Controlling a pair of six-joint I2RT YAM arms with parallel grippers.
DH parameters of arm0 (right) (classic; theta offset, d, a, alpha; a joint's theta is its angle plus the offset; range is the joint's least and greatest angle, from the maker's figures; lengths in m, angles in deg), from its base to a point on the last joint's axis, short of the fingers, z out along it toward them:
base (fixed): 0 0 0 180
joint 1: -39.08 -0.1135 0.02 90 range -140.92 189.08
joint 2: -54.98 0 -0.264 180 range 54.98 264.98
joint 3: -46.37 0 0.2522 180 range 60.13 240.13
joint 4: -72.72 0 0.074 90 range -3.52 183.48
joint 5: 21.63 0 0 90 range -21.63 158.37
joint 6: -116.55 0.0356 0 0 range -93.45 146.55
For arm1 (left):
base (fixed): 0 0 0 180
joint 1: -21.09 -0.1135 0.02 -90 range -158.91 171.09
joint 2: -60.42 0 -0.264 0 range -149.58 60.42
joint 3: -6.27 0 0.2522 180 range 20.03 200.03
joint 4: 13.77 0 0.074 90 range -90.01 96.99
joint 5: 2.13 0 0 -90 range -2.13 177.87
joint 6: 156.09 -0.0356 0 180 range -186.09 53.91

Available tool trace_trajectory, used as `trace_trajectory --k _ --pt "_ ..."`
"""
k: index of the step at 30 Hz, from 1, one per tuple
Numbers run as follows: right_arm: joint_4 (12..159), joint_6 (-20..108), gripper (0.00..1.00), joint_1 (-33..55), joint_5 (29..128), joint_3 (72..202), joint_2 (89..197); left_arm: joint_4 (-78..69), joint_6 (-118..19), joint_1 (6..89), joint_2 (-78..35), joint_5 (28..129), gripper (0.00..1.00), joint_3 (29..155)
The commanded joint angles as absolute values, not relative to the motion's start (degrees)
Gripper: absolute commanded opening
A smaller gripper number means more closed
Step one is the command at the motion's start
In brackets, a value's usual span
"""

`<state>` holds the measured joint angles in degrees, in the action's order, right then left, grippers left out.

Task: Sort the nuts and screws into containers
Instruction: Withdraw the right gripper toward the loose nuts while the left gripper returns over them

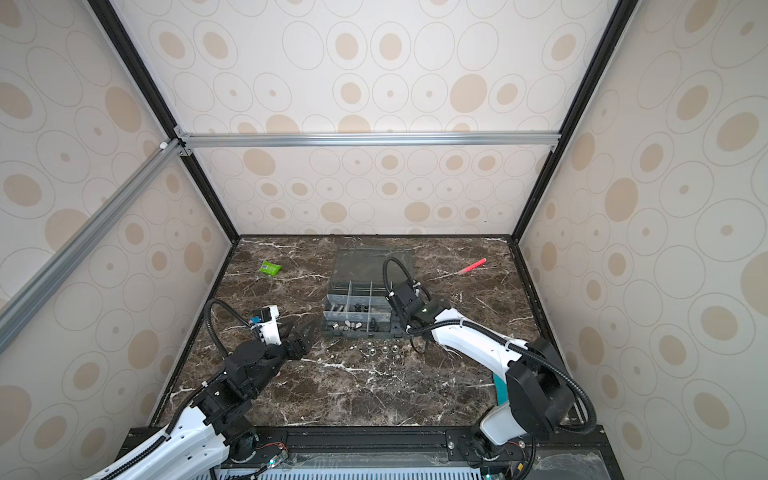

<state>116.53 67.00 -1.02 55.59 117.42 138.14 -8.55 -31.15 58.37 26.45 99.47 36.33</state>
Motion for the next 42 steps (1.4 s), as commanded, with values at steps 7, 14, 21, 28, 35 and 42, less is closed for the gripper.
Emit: trace_trajectory --k 7,14,21,28,35,42 --pt "120.36 71.99 0.54 -0.7 51.82 109.91 129.98 -13.72 -31.45 57.94 20.88 95.98 0.74 37.78" --pt "121.11 74.21 0.55 -0.67 50.7 106.67 126.32 -13.86 -31.21 57.93 17.77 92.95 0.74 38.31" --pt "120.96 74.76 0.55 -0.69 51.08 106.18 126.23 -13.65 -31.1 57.94 14.74 90.24 0.74 38.73" --pt "120.68 74.89 0.55 -0.66 51.73 106.78 127.31 -13.71 -31.11 58.68 8.95 86.96 0.72 40.62" --pt "120.72 74.97 0.55 -0.72 51.98 106.67 127.4 -13.31 -32.12 63.42 1.63 87.3 0.72 44.02" --pt "121.01 75.28 0.55 -0.73 52.03 106.17 126.63 -12.67 -32.77 69.06 -7.09 87.64 0.71 48.55"
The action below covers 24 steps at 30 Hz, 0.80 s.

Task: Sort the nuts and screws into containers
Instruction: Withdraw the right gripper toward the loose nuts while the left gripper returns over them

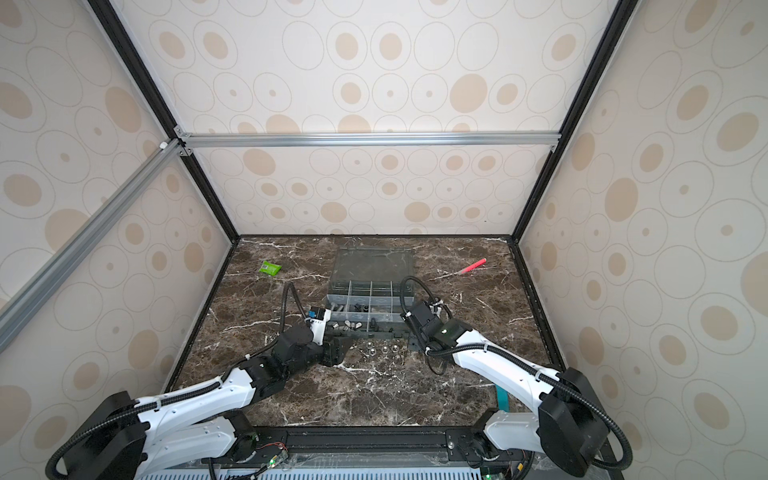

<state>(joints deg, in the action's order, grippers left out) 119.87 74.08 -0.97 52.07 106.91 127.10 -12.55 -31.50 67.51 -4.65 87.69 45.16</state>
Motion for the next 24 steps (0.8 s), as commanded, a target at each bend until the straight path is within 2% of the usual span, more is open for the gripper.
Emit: trace_trajectory --k 1,9,24 --pt "120.99 75.4 0.55 -0.66 52.06 106.11 126.45 -12.19 -33.01 69.69 -8.48 87.38 0.71 49.35" --pt "121.48 76.15 0.55 -0.65 51.72 104.74 124.51 -5.21 -35.63 73.02 -19.98 86.01 0.65 57.59" --pt "121.87 76.78 0.56 -0.72 51.47 103.28 122.64 -1.07 -39.88 75.07 -31.62 85.53 0.59 66.06"
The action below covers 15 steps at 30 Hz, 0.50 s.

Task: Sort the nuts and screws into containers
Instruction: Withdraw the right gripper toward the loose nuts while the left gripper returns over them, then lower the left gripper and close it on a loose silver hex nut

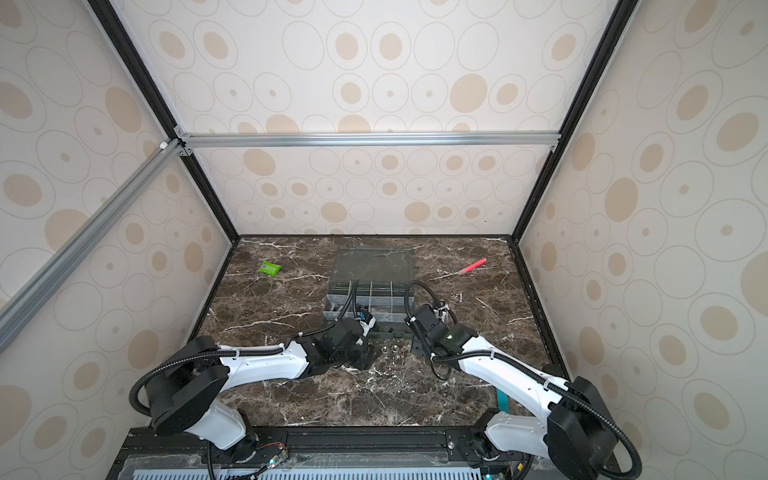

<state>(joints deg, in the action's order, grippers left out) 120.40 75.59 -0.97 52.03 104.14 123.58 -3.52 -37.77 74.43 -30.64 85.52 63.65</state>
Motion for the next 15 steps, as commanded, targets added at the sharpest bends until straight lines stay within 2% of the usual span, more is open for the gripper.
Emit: trace_trajectory --k 1,15 --pt "121.84 76.82 0.55 -0.66 51.43 103.24 122.61 -0.94 -39.94 75.22 -32.05 85.5 0.59 66.33" --pt "122.5 76.85 0.56 -0.68 51.24 102.97 122.14 1.04 -41.04 76.54 -37.44 86.51 0.51 69.43"
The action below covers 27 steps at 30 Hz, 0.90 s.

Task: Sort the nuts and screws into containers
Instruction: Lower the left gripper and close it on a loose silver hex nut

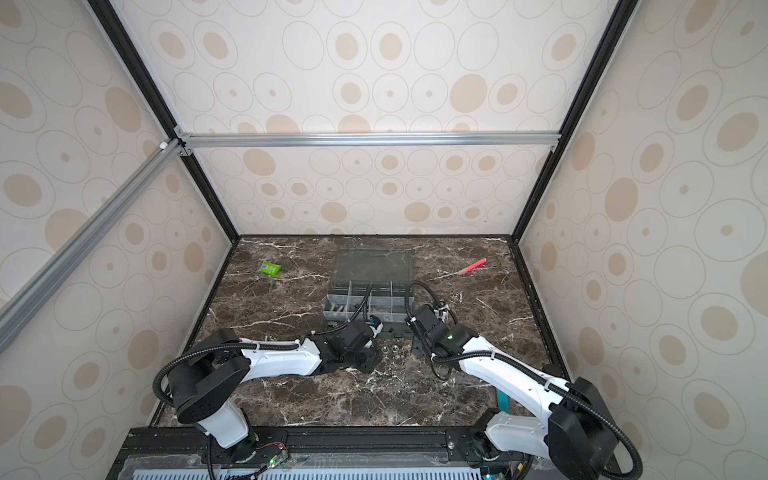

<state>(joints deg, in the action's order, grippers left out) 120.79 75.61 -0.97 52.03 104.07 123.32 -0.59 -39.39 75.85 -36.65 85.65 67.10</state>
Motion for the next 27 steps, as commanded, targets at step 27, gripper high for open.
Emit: trace_trajectory --k 27 --pt "121.85 78.57 0.56 -0.69 51.15 99.95 120.74 2.0 -43.23 77.25 -40.85 88.93 0.3 71.04"
